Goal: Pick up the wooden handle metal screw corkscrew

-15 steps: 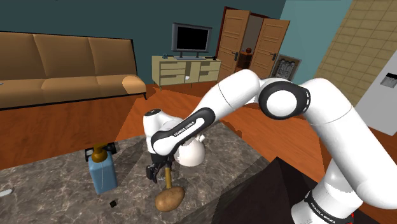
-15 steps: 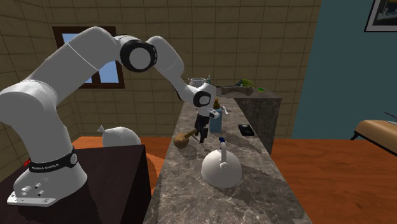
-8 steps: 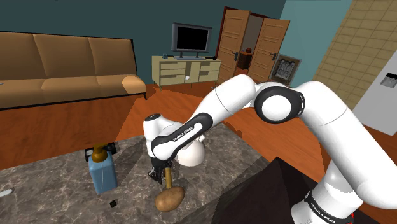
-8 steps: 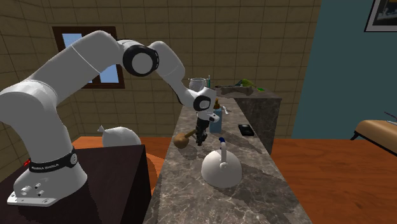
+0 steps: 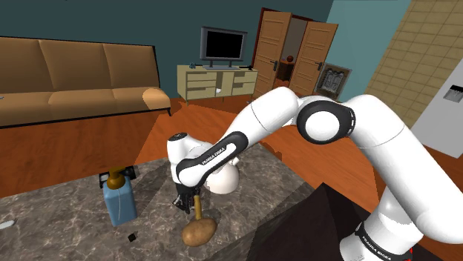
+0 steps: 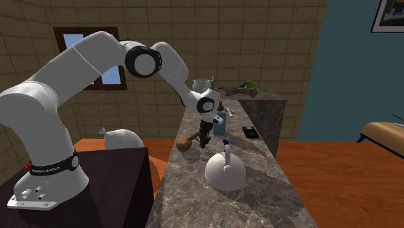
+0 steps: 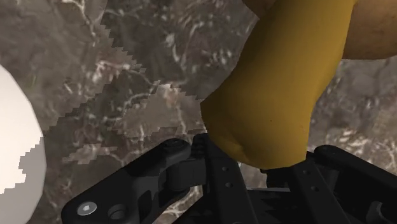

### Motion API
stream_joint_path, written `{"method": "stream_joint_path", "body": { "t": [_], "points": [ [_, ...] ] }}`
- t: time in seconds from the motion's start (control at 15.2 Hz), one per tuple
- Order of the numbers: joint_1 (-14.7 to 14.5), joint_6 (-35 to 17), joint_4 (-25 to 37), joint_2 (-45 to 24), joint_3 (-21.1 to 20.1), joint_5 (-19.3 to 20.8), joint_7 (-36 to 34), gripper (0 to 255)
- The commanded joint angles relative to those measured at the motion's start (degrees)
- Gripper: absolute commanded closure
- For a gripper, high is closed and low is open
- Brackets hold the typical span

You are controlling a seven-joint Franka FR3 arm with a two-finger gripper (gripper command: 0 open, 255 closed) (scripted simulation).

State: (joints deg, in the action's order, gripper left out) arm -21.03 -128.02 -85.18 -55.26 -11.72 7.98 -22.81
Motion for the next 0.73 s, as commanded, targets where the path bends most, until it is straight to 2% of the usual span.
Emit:
{"method": "stream_joint_path", "body": {
  "t": [0.0,0.66],
  "points": [
    [0.06,0.31,-0.35,0.65,-0.09,-0.07,-0.02,255],
    [0.78,3.96,-2.87,6.82,-0.95,-0.82,0.02,255]
  ]
}}
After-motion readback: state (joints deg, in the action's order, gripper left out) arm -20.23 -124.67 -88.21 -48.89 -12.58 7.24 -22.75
